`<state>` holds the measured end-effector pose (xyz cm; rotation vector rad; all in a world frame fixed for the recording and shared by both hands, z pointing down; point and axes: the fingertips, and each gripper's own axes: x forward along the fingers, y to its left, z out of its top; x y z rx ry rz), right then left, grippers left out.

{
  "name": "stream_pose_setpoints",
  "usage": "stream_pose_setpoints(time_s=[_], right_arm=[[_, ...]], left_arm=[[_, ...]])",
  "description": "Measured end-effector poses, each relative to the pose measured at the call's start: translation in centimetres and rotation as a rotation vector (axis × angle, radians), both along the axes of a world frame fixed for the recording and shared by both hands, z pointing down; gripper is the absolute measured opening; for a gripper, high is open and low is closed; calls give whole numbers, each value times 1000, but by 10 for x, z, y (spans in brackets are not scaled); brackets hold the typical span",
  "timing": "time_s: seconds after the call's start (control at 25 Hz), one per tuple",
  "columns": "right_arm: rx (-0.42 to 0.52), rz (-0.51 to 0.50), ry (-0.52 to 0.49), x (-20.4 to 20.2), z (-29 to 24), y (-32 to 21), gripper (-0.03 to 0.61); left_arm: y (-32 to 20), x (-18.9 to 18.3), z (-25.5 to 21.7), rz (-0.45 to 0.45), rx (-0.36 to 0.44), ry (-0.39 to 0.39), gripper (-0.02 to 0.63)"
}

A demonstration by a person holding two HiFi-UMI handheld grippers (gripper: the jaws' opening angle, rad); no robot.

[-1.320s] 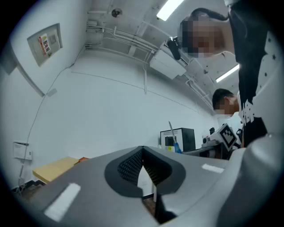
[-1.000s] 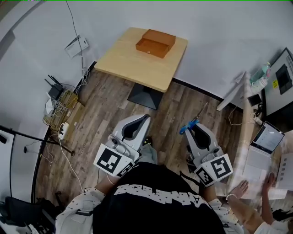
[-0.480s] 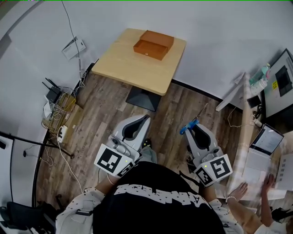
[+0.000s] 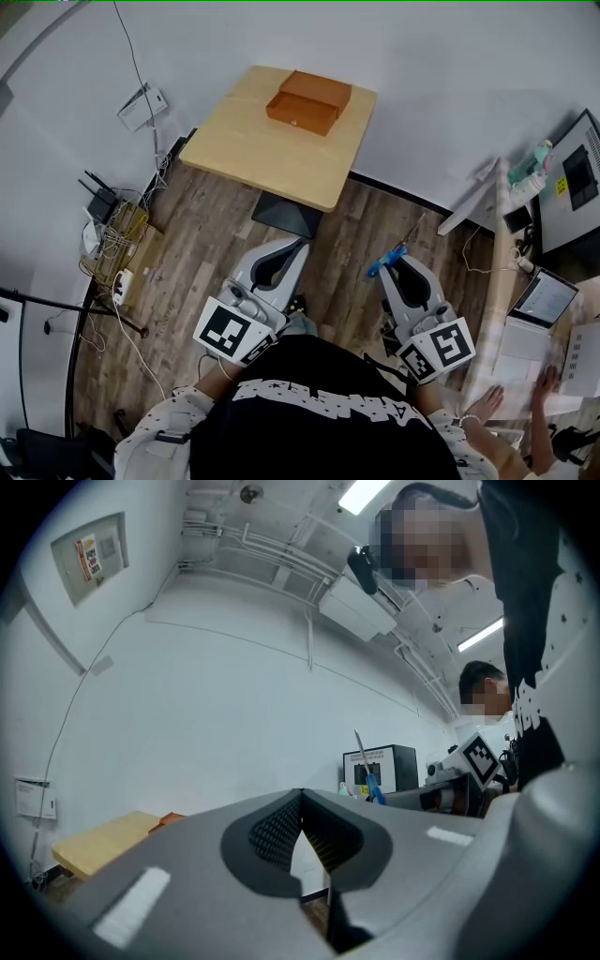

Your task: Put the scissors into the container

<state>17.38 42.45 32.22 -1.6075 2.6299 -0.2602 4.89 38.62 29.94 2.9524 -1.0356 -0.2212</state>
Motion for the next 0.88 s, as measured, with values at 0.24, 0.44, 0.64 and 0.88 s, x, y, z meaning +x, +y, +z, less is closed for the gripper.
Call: stream_pose_setpoints(time_s=[0.24, 0.44, 0.64, 0.88], right_arm=[[-7, -4, -8, 1, 1, -29, 103], [-9, -3, -3, 3, 2, -49, 103], [-18, 19, -3, 13, 5, -66, 103], [-25, 33, 6, 17, 1, -87, 103]], left_arm=[[-28, 1, 3, -3, -15, -12, 0], [-50, 5, 4, 6, -13, -13, 0], [-69, 16, 8, 31, -24, -15, 0], [-92, 19, 4, 45, -29, -8, 0]])
